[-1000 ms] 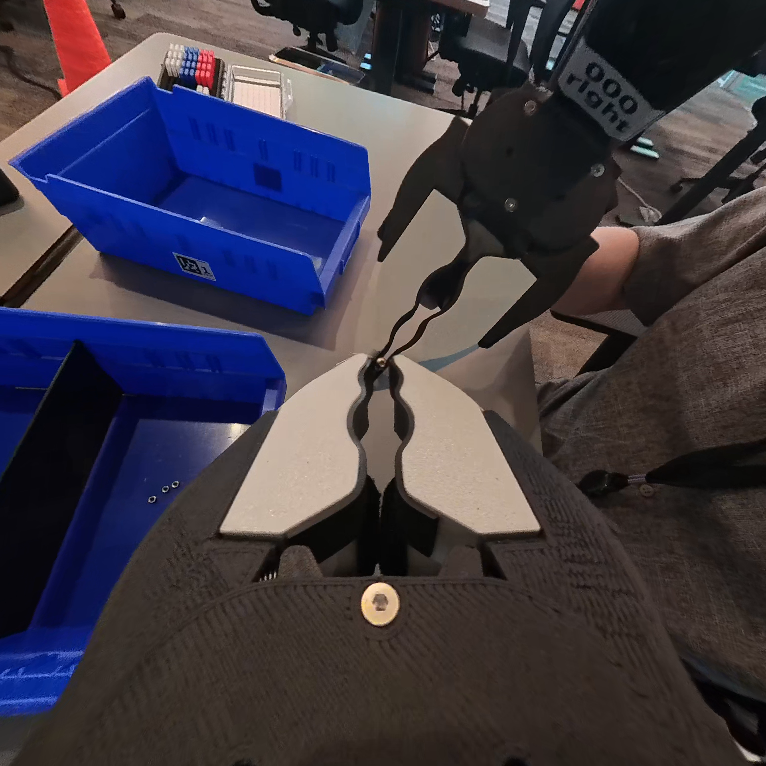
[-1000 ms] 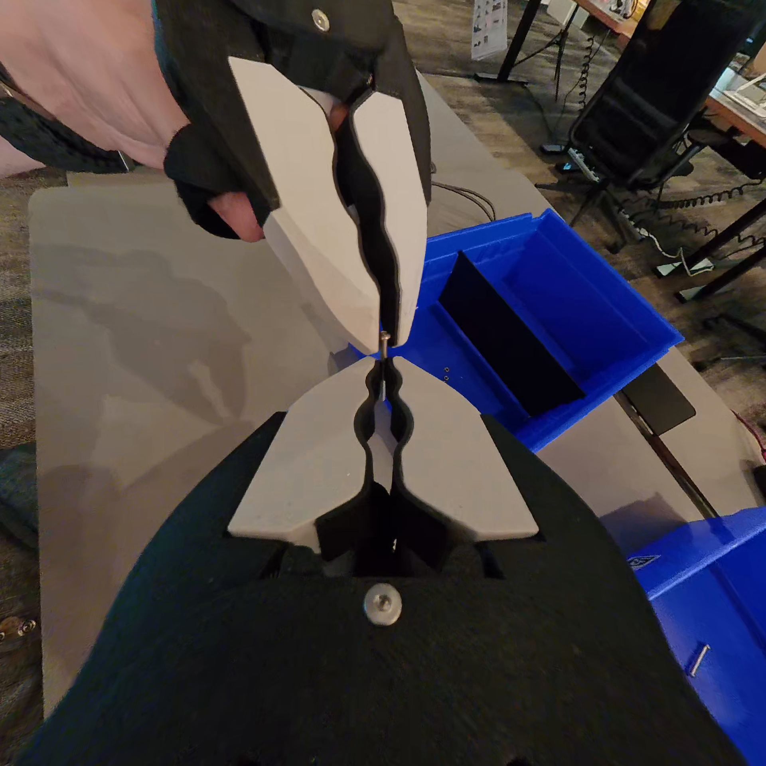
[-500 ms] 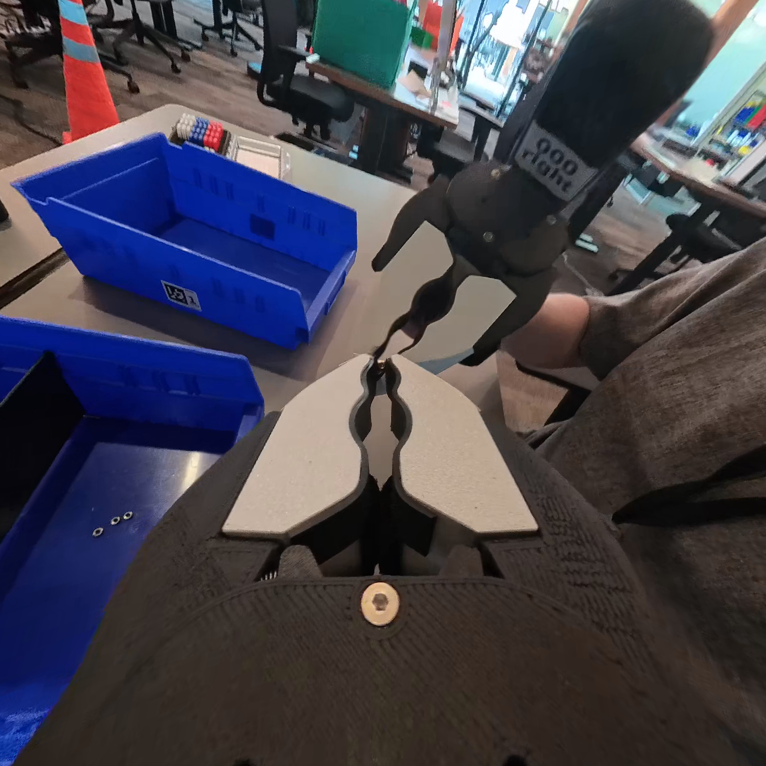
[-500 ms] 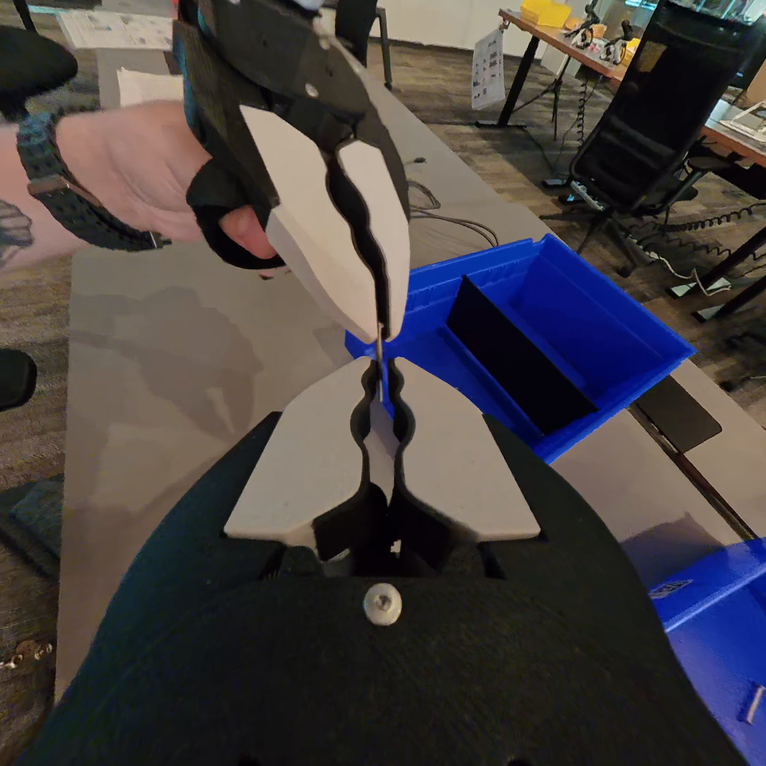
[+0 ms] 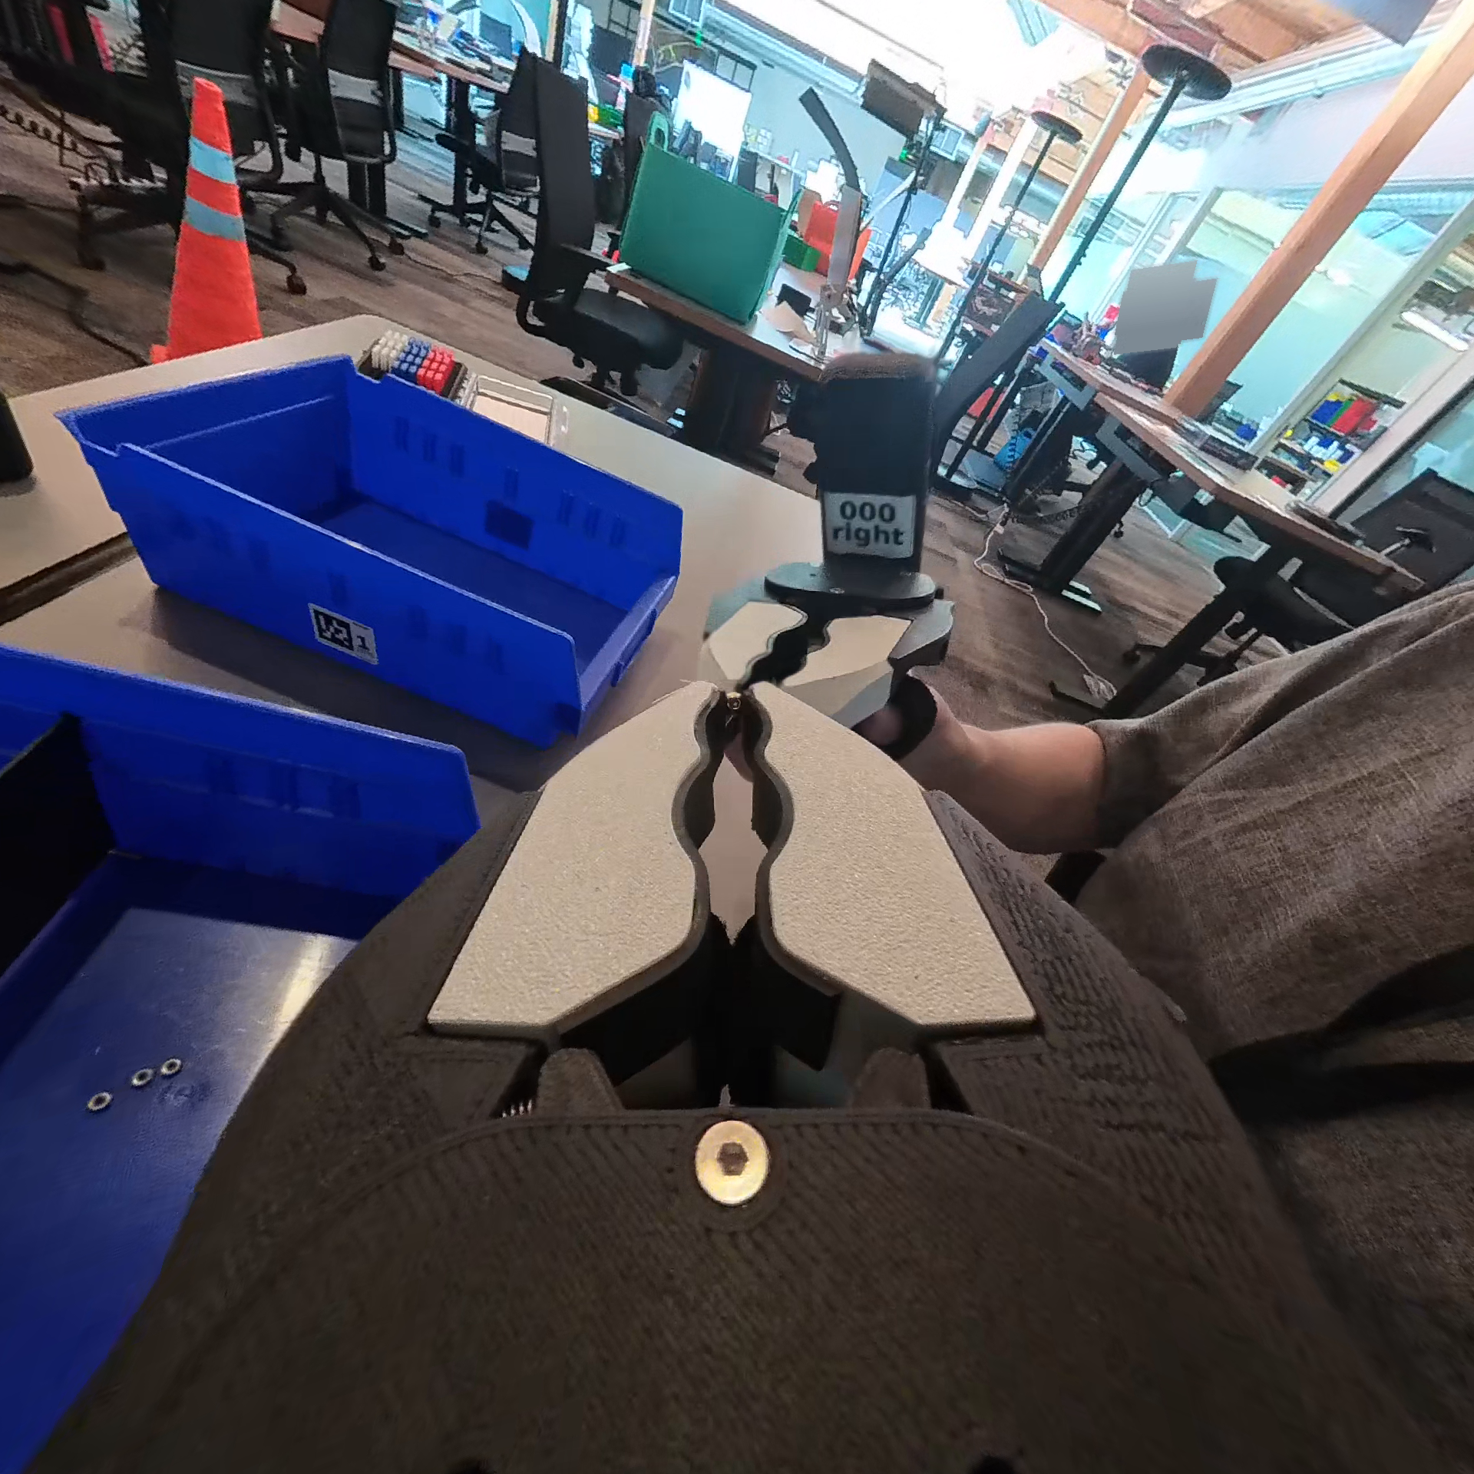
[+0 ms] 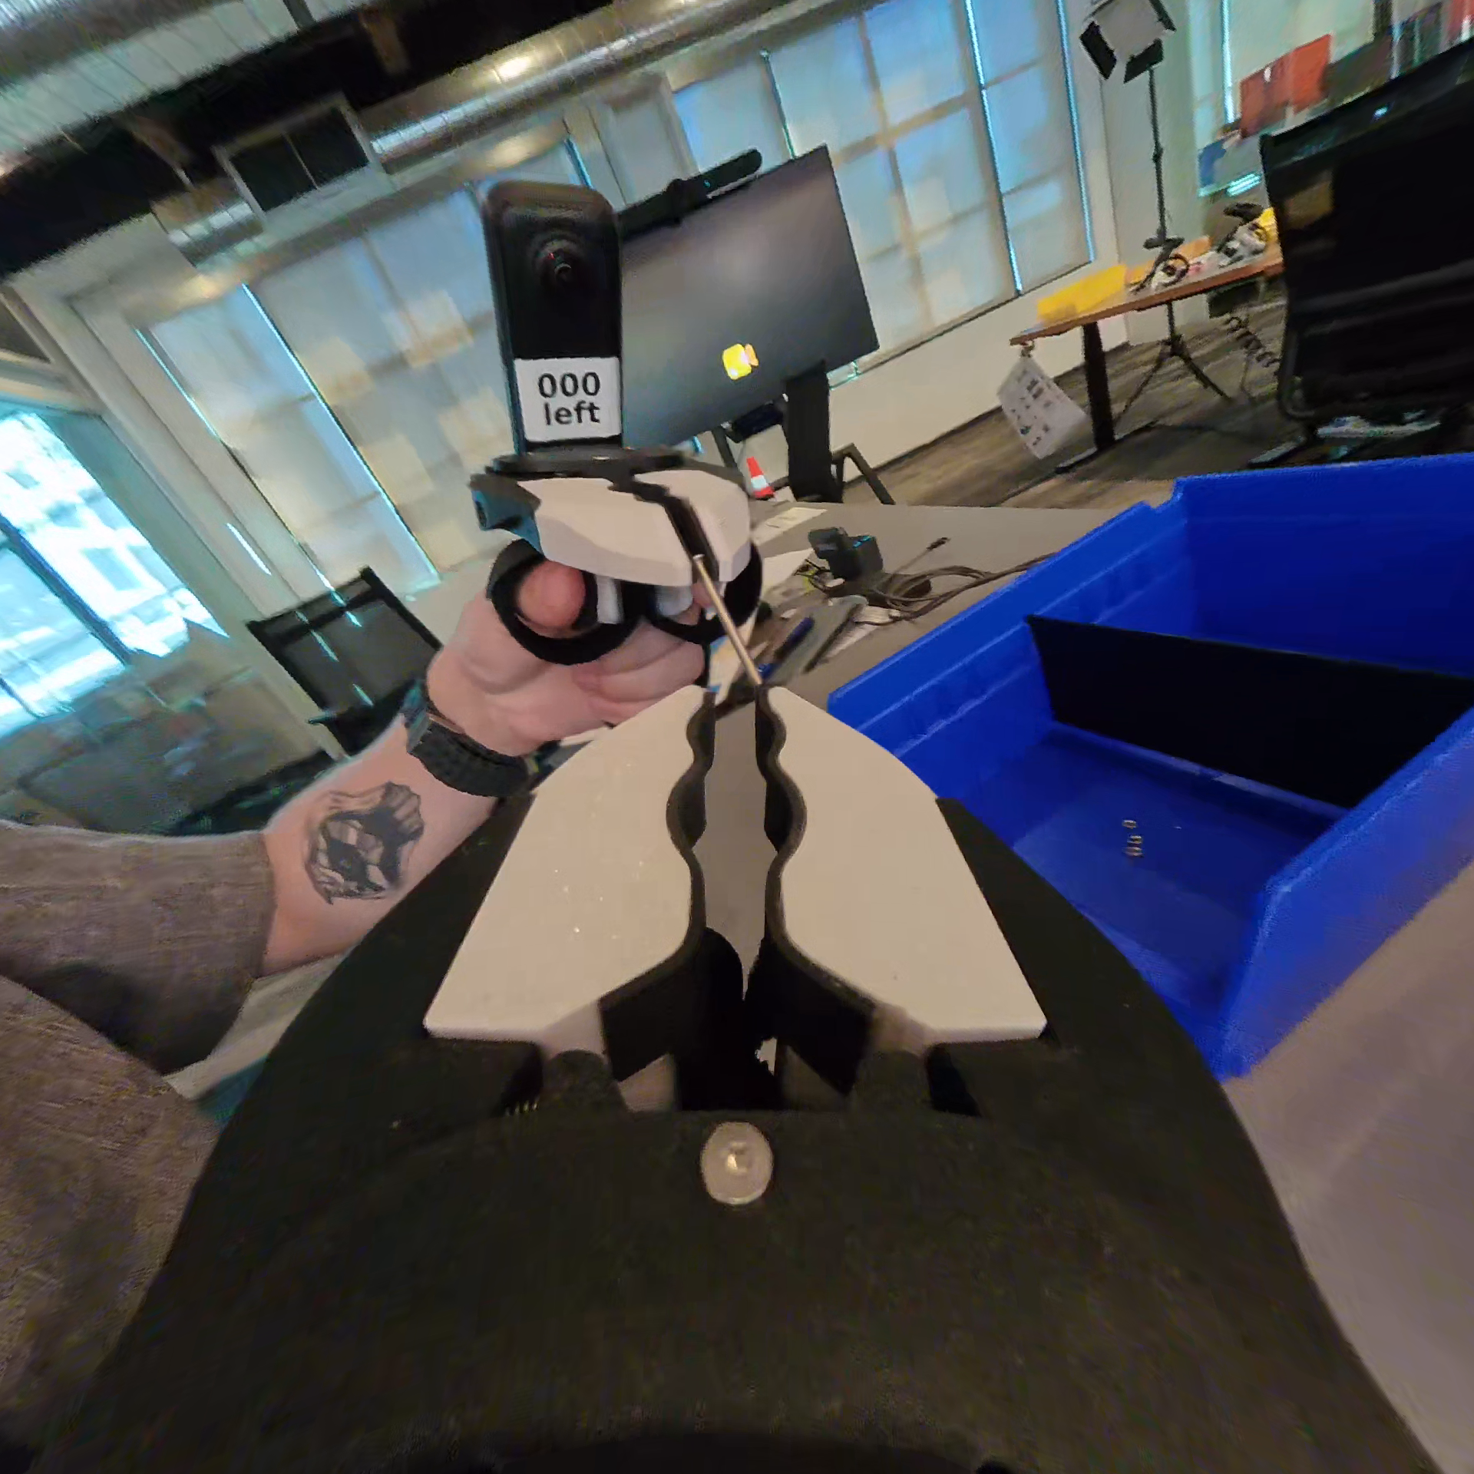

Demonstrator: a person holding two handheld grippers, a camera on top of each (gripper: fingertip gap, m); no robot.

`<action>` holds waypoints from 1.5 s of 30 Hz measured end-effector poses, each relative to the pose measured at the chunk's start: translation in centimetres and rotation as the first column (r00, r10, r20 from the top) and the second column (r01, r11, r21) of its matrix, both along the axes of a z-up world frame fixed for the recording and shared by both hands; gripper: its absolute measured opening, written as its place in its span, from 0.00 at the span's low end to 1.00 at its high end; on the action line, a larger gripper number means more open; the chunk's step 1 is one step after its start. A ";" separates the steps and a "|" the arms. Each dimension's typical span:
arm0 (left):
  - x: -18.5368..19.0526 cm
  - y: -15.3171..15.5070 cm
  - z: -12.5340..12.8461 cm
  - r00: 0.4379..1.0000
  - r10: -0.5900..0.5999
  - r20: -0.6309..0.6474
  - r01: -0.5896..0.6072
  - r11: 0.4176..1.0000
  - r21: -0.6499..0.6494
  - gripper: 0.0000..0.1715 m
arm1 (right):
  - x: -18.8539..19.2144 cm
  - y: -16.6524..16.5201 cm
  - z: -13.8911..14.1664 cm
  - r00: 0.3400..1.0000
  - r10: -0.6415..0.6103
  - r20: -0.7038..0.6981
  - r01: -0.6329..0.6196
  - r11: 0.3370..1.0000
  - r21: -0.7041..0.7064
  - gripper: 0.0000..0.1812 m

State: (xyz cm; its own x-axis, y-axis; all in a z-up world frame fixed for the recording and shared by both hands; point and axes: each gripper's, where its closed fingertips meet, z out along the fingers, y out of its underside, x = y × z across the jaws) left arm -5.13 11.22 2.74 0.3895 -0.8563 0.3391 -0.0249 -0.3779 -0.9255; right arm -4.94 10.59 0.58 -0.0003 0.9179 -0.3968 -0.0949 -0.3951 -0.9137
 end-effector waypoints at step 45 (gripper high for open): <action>-0.3 2.4 1.0 0.911 0.391 -0.128 -0.309 0.855 0.416 0.02 | -1.3 3.8 1.9 0.699 -0.274 -0.661 -0.407 0.607 -0.683 0.06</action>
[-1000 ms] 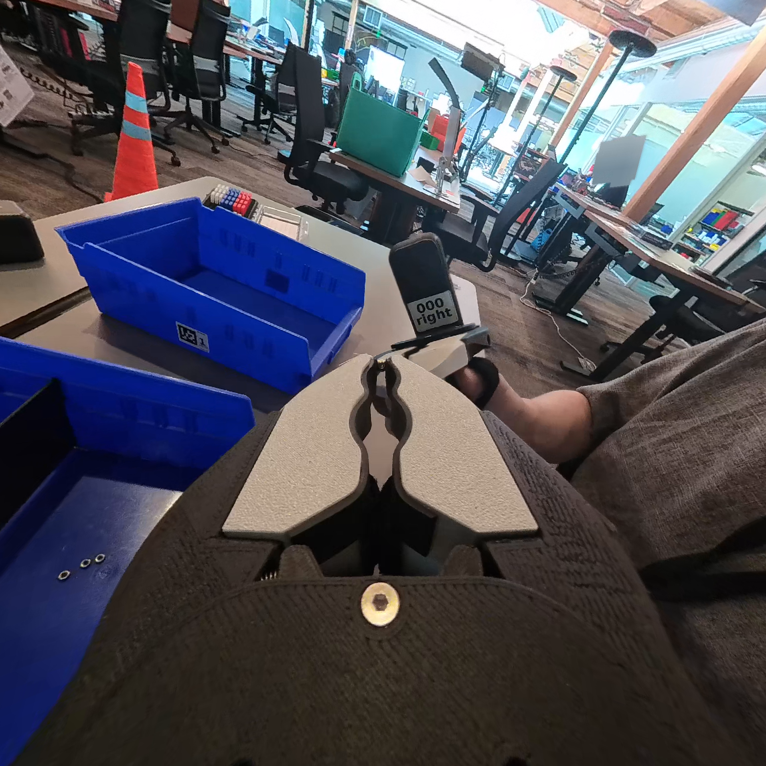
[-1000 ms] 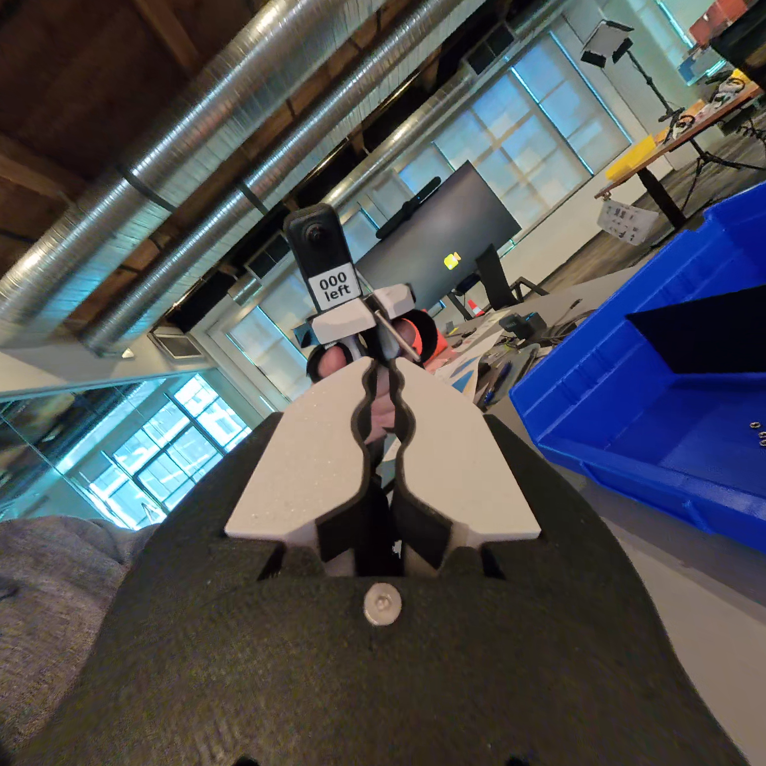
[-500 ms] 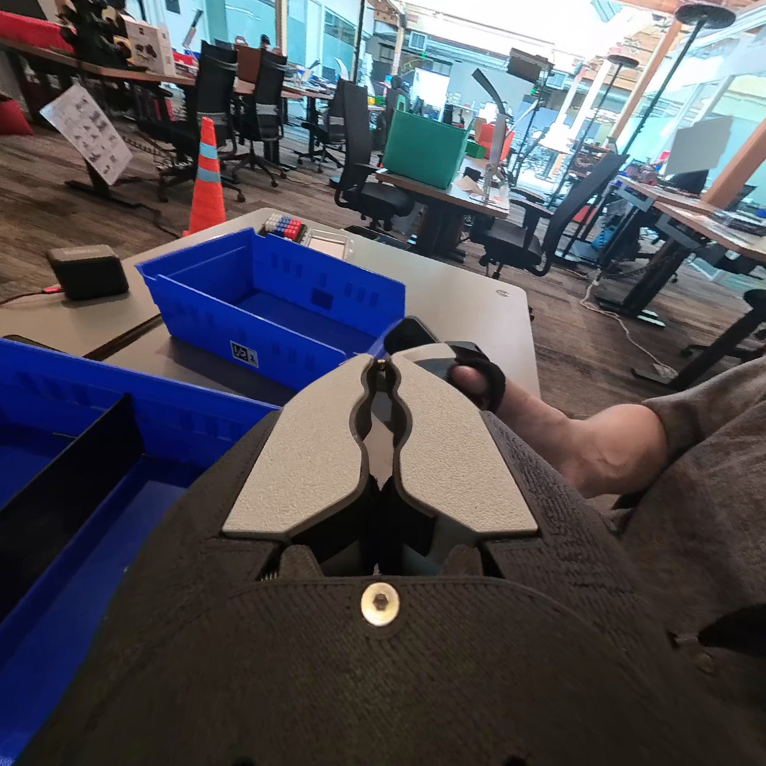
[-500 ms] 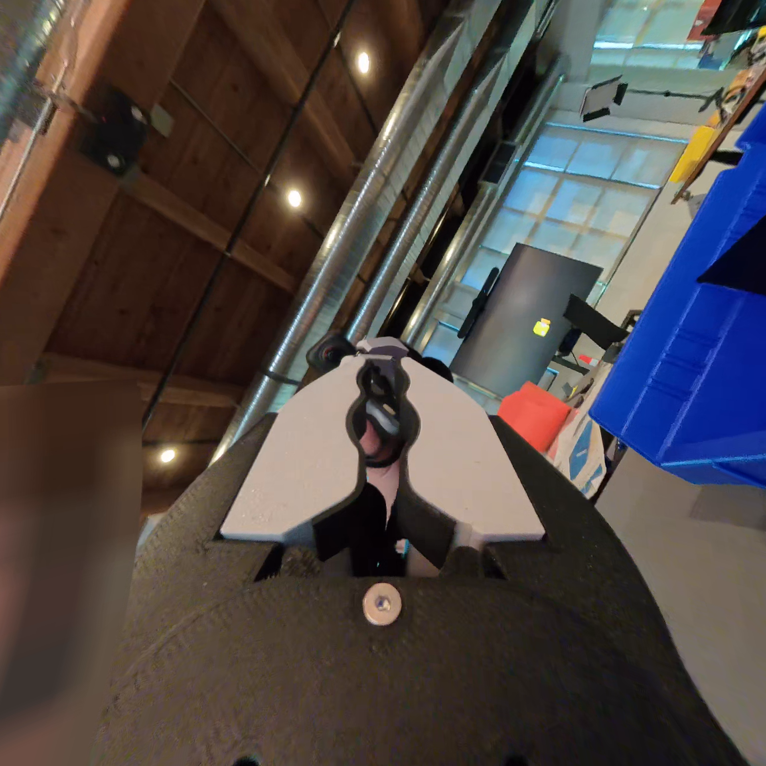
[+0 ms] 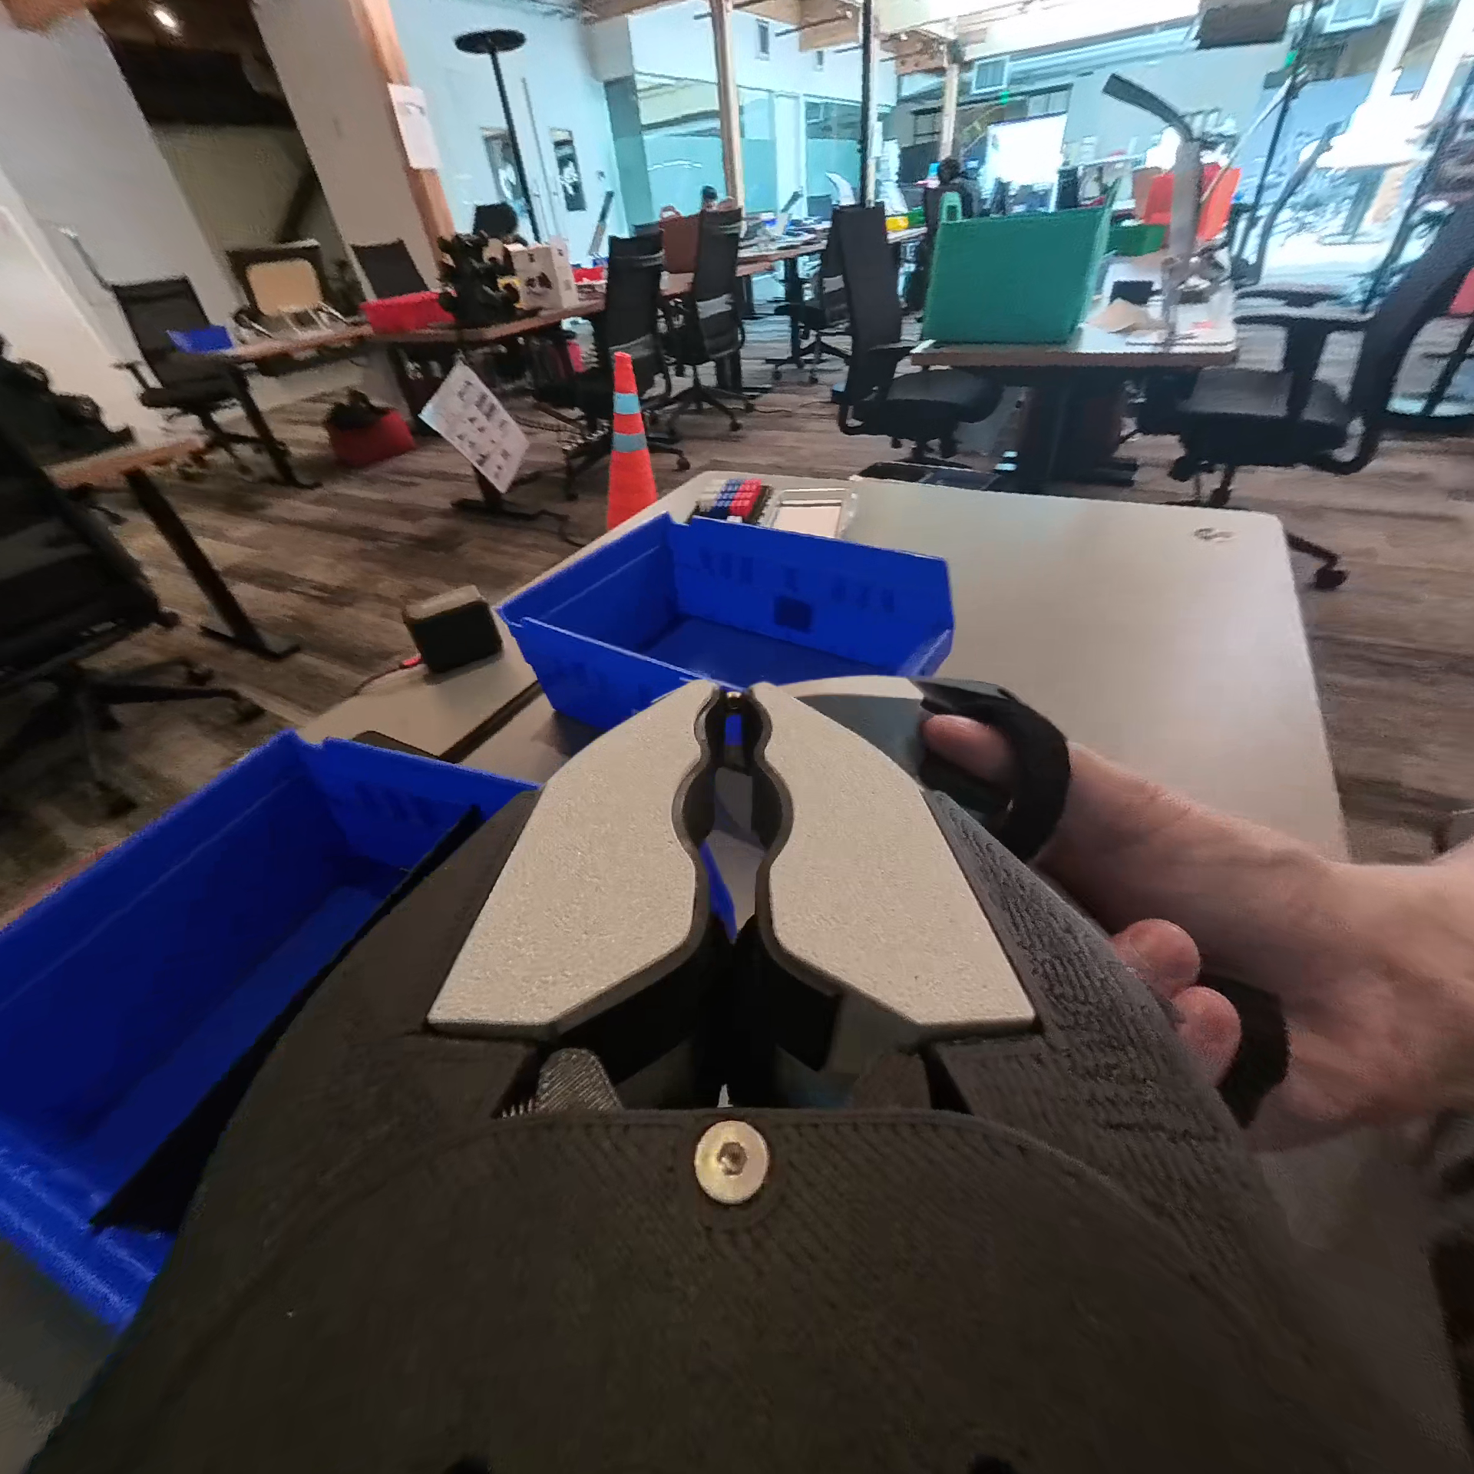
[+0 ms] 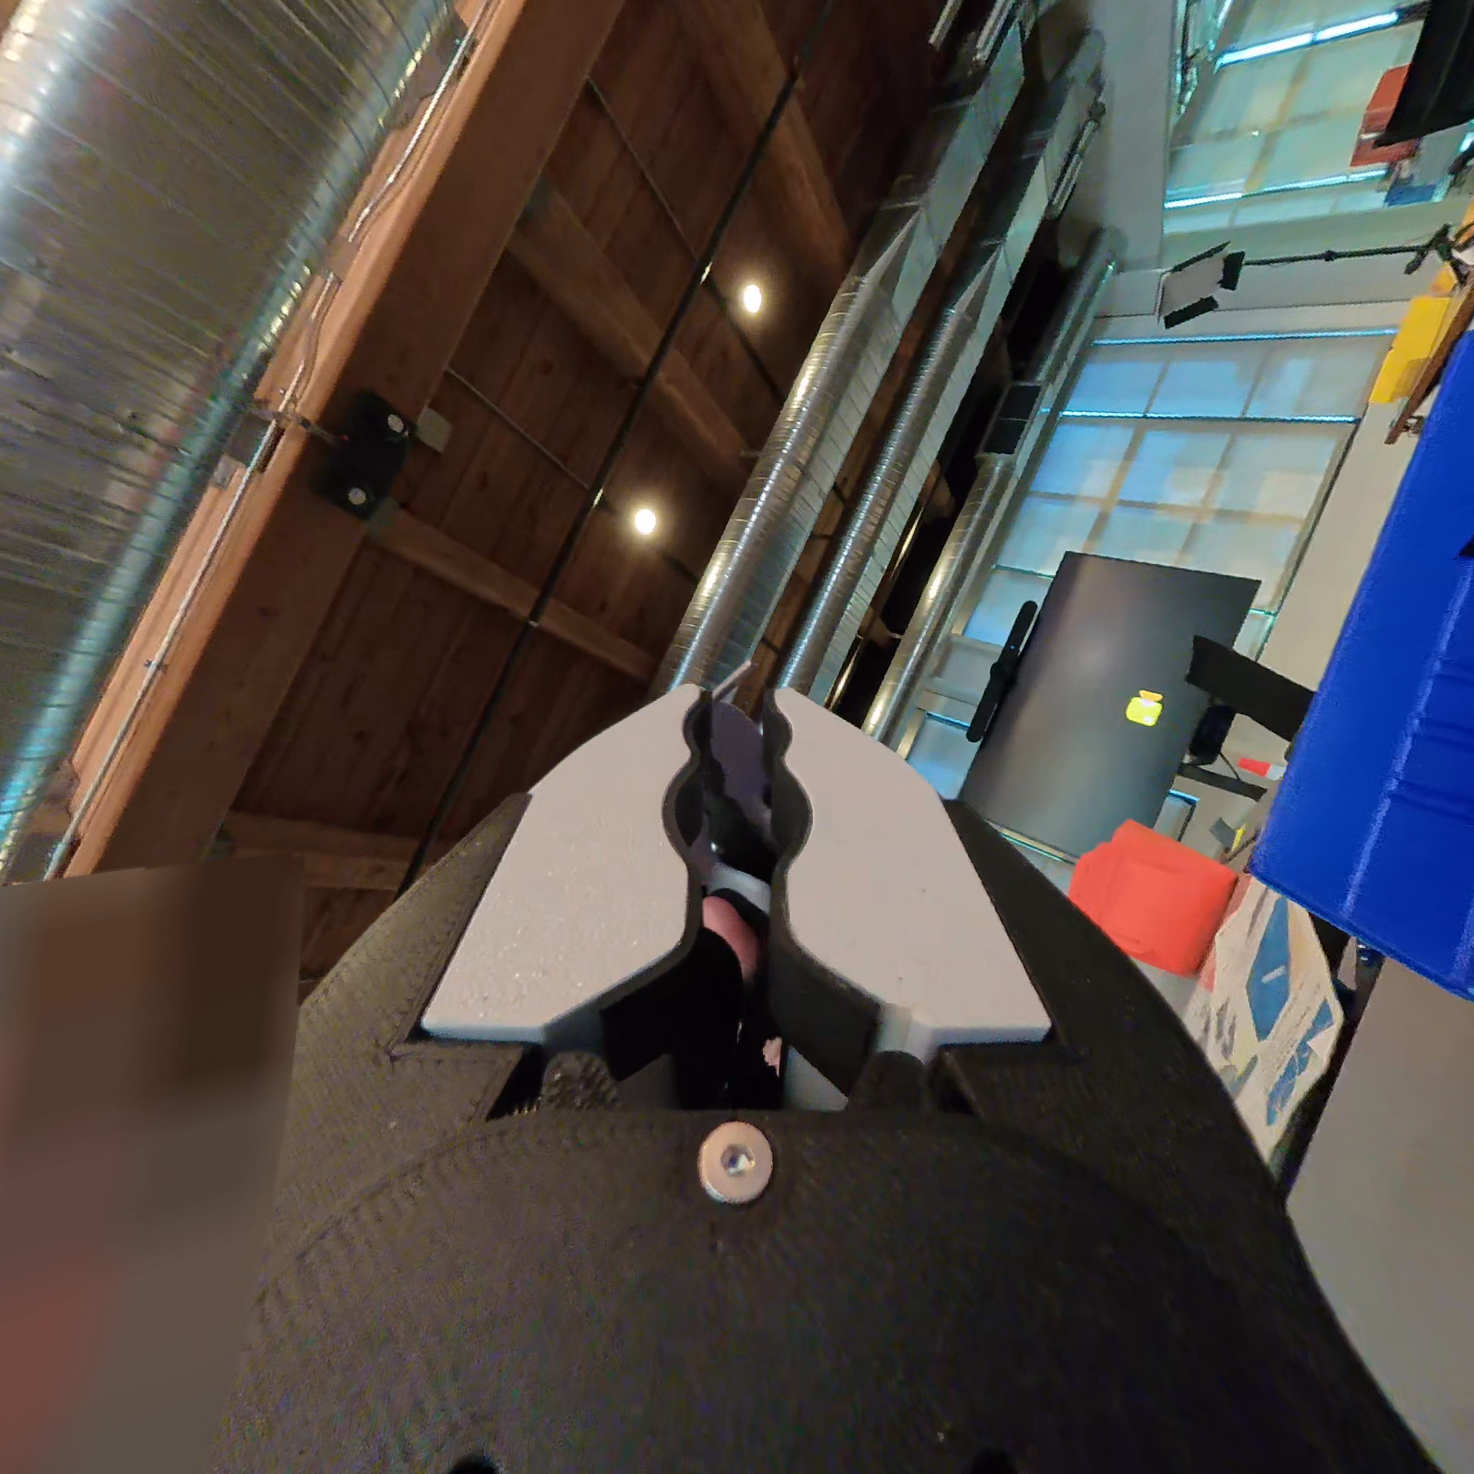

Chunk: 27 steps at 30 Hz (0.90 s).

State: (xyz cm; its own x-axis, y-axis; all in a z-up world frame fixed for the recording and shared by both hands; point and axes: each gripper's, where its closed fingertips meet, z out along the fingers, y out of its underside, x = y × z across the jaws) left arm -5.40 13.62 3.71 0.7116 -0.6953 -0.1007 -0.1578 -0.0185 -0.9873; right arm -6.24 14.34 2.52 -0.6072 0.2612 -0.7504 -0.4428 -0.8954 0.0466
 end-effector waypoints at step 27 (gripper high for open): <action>0.0 0.7 -1.3 0.992 0.099 -0.084 -0.088 0.989 0.116 0.03 | 0.1 1.3 0.9 0.995 -0.065 0.071 0.060 0.996 0.072 0.01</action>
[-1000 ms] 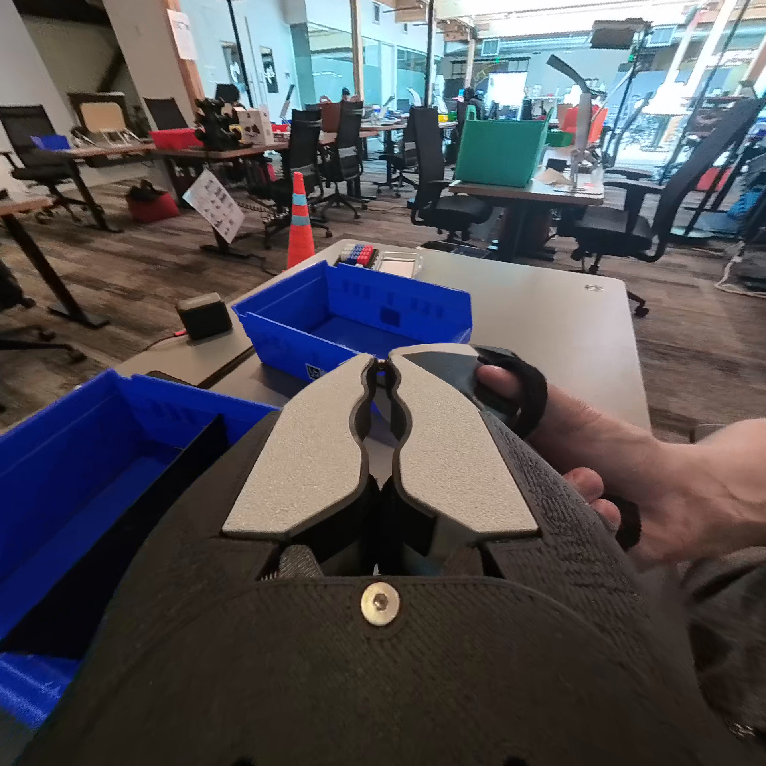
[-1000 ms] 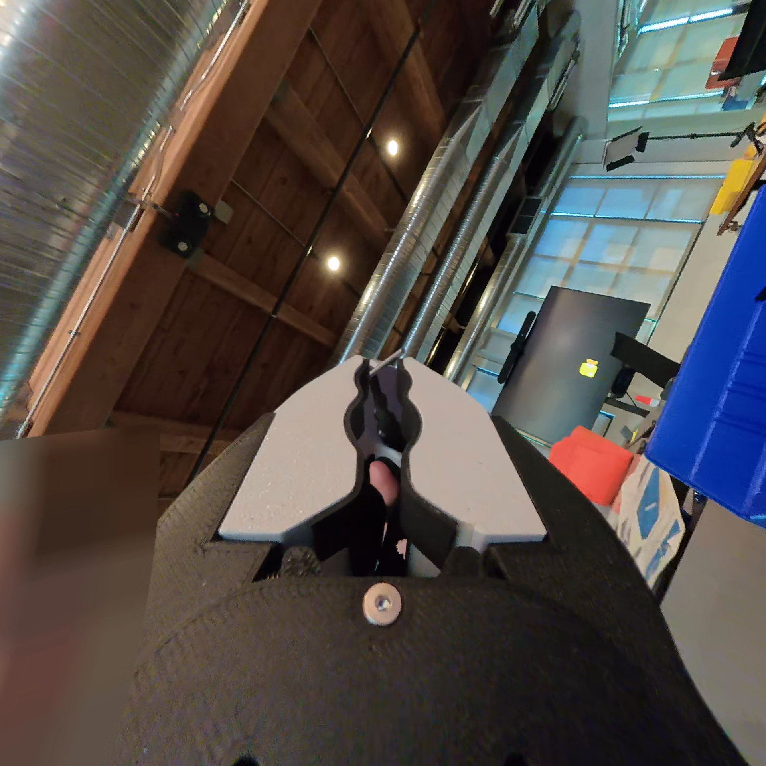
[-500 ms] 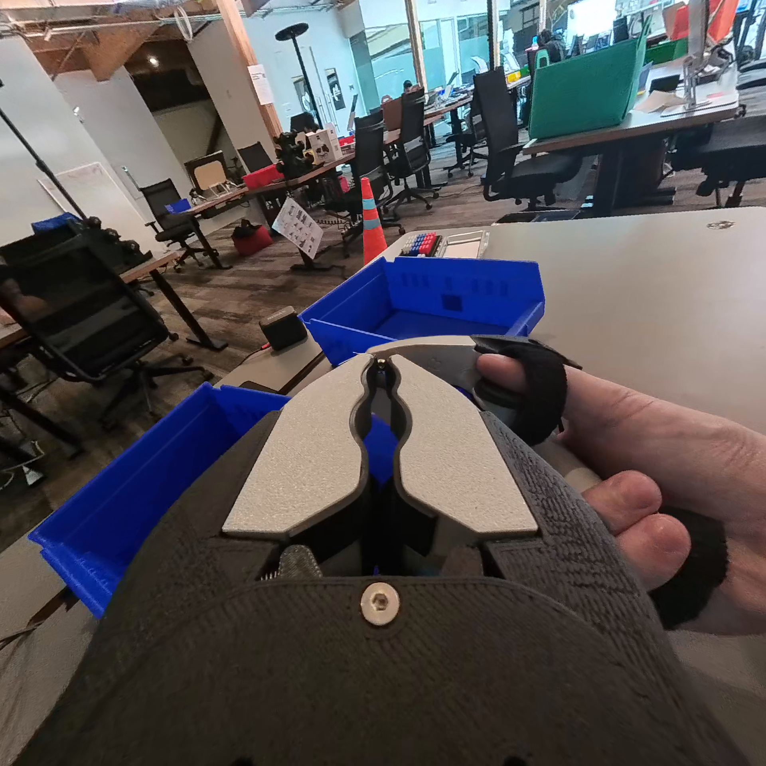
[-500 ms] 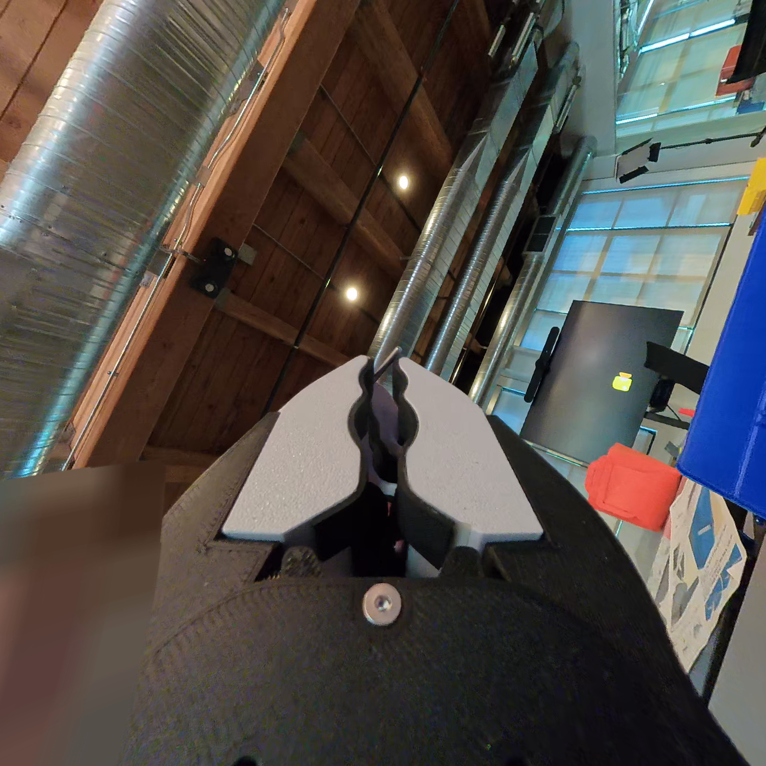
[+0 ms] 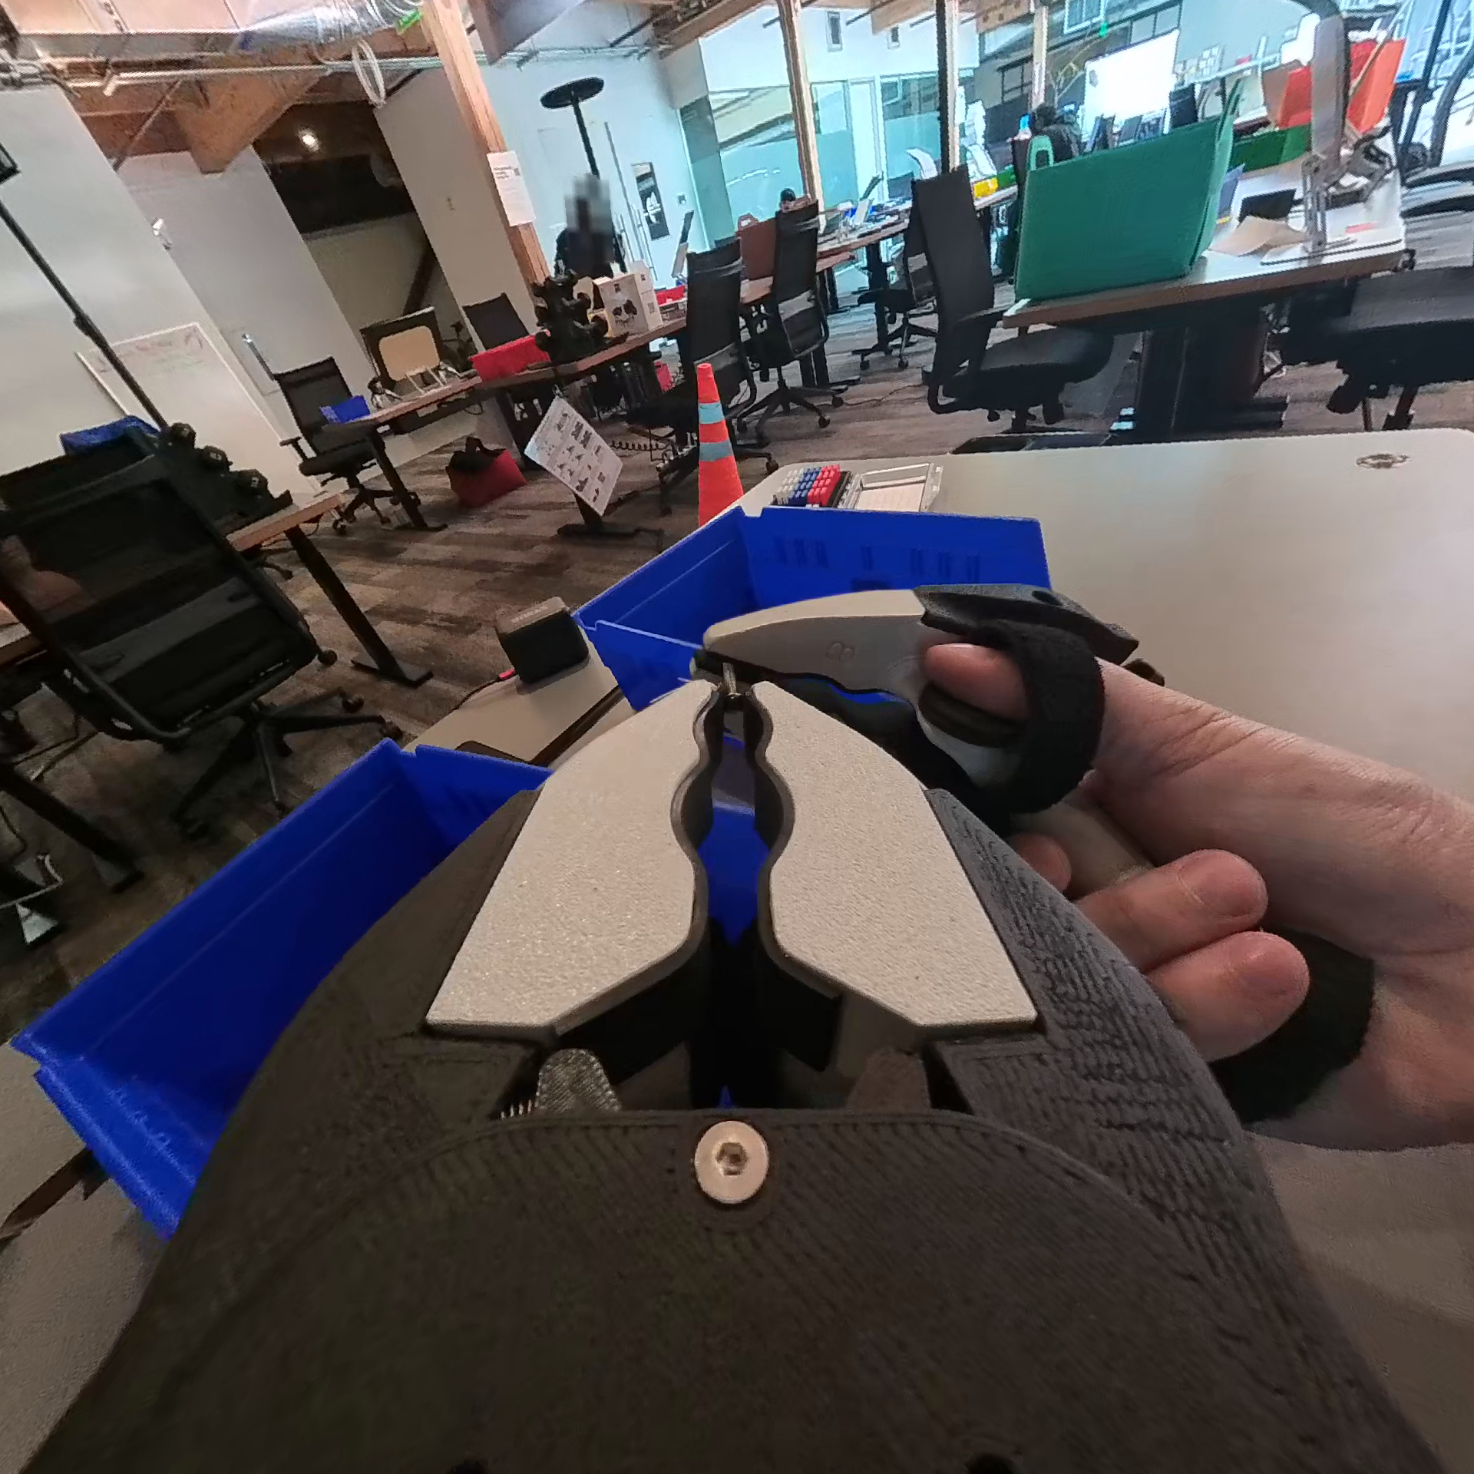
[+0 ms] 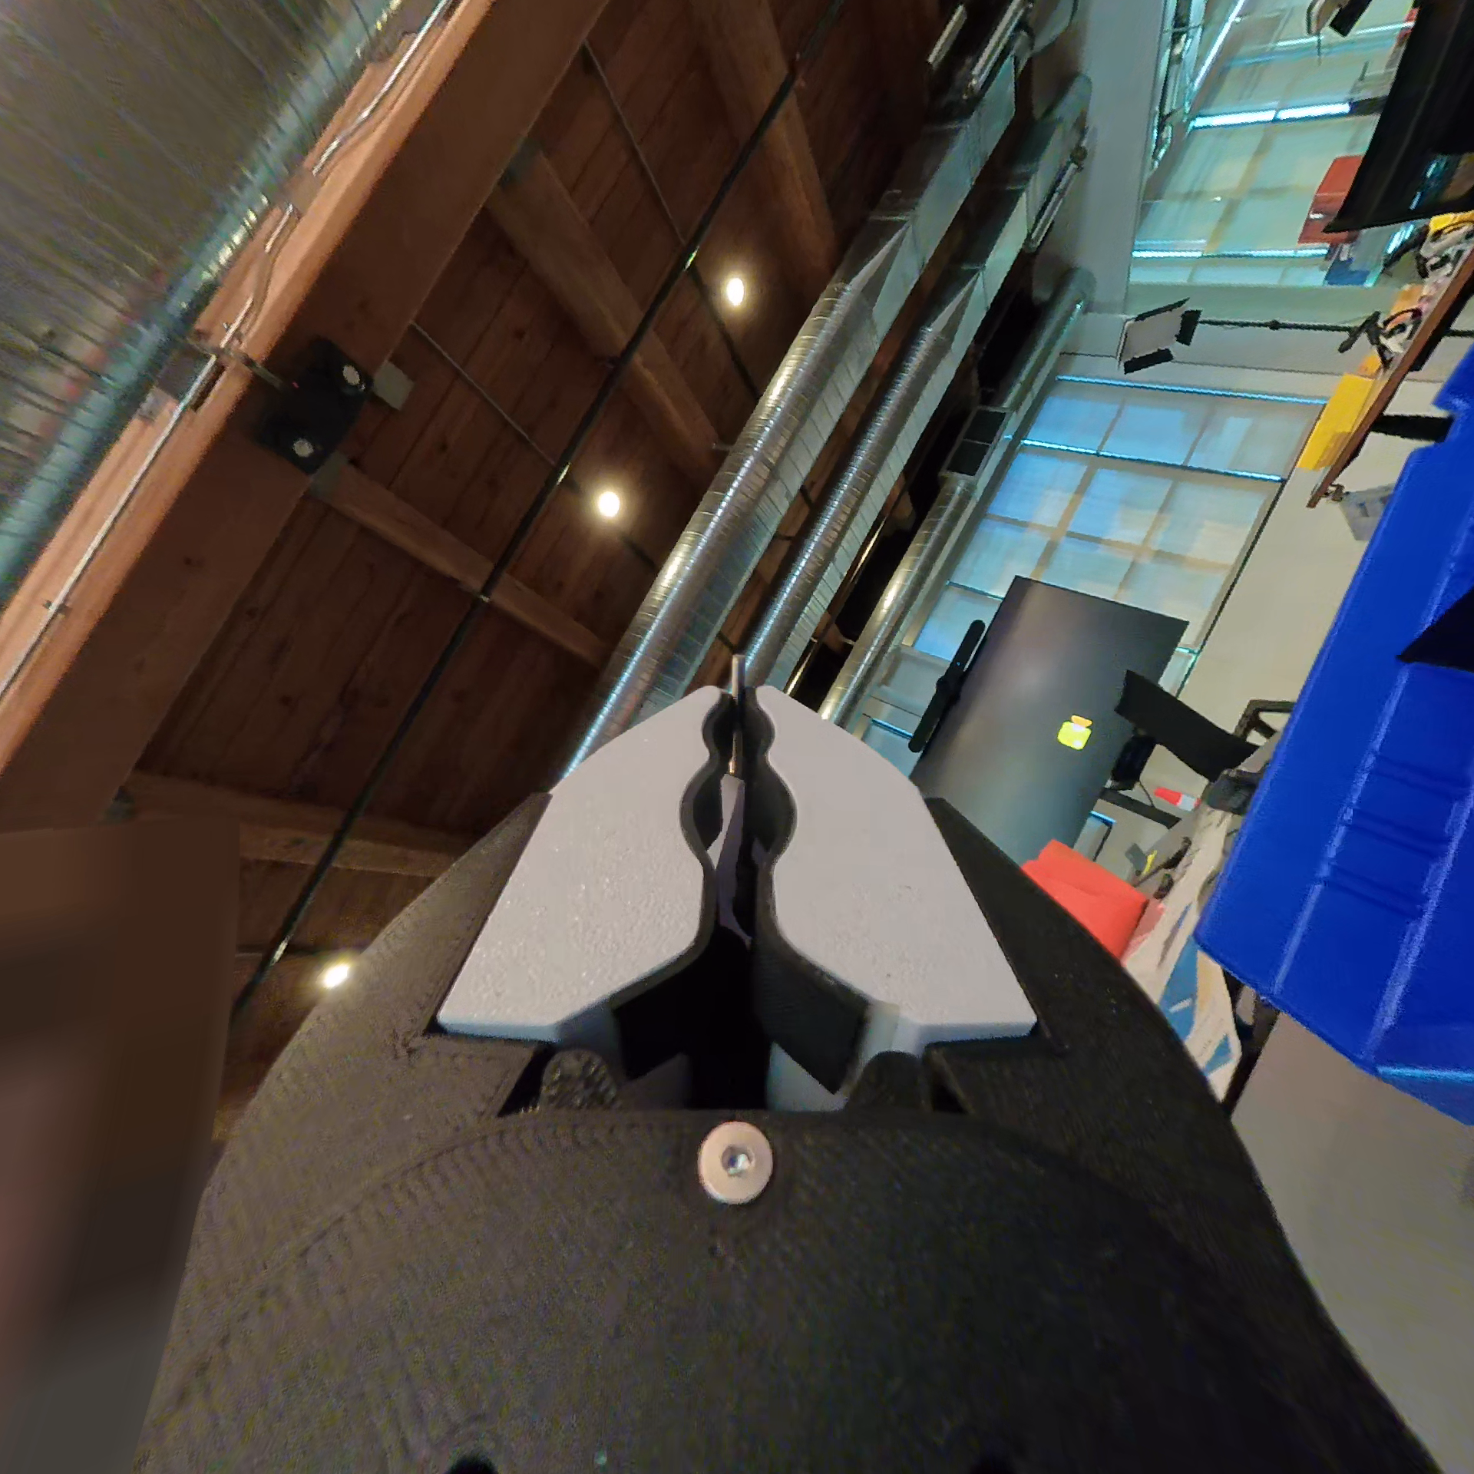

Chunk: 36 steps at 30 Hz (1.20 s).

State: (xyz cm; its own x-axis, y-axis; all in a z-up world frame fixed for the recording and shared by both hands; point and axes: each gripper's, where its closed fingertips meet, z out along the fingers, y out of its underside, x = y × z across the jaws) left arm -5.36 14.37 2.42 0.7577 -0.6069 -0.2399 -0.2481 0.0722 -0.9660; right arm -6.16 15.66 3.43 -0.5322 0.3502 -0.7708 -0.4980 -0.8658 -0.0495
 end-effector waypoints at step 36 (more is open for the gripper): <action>-6.5 0.2 -7.4 0.920 -0.192 -0.342 -0.043 0.818 -0.574 0.19 | 3.8 -4.3 -5.7 0.449 -0.673 0.588 -0.349 0.474 0.809 0.01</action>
